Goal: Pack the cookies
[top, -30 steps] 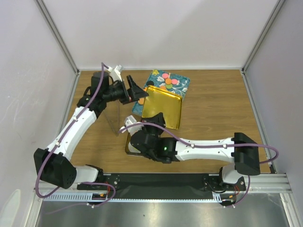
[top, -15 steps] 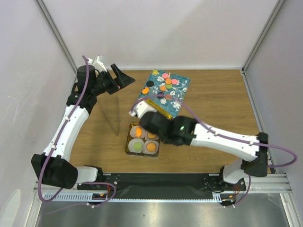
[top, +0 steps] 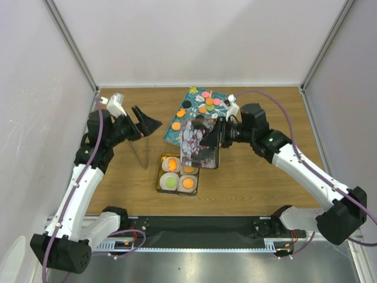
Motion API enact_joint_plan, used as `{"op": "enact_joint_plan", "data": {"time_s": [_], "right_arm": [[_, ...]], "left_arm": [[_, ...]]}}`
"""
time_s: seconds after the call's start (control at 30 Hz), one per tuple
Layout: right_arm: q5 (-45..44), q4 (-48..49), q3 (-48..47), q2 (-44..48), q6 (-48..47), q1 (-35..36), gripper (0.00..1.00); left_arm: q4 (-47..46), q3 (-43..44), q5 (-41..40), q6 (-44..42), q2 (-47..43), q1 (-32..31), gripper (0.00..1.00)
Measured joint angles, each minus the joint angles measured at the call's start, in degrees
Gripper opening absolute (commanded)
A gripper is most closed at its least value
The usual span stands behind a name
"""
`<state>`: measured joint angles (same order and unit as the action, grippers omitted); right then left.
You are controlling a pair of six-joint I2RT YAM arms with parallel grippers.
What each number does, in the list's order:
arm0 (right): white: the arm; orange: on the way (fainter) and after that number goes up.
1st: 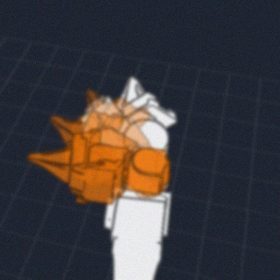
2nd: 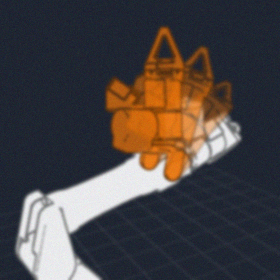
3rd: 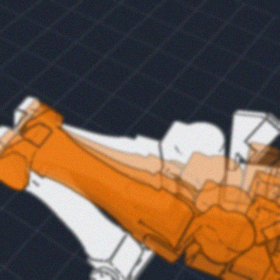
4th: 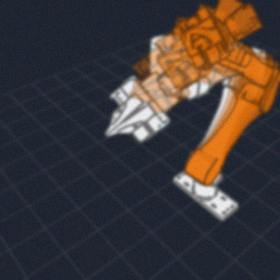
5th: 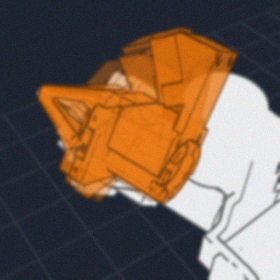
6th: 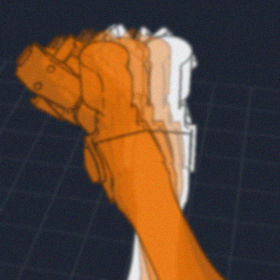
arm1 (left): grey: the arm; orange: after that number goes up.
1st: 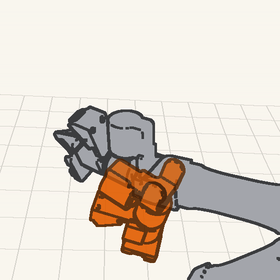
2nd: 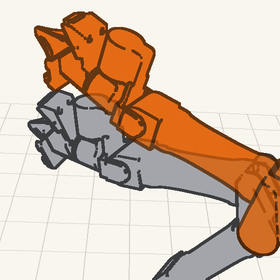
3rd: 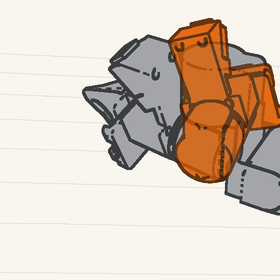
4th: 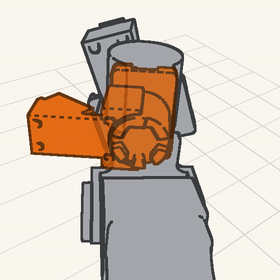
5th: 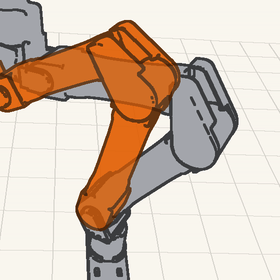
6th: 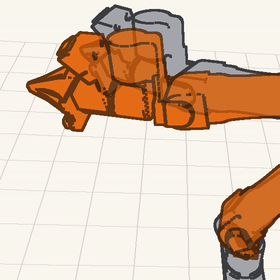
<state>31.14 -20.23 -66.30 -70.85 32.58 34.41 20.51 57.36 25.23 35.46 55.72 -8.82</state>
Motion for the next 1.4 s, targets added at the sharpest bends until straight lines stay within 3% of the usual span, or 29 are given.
{"op": "enact_joint_plan", "data": {"time_s": [0.17,0.5,1.0,1.4], "right_arm": [[7.4,17.1,13.5,-0.2,14.8,0.2,0.03],[6.5,37.6,18.1,-5.9,27.1,6.1,0.01],[1.0,52.6,21.7,-18.3,33.5,8.8,0.01],[0.7,61.6,23.6,-26.3,37.7,9.4,0.02]], "left_arm": [[2.5,-8.7,-3.0,-1.5,-4.1,0.0,0.96],[5.1,-16.3,-10.3,-2.6,-8.9,0.0,0.98],[3.3,-21.6,-12.4,-3.2,-11.9,0.0,1.00],[-1.4,-28.1,-8.9,-3.4,-7.6,0.0,0.99]]}}
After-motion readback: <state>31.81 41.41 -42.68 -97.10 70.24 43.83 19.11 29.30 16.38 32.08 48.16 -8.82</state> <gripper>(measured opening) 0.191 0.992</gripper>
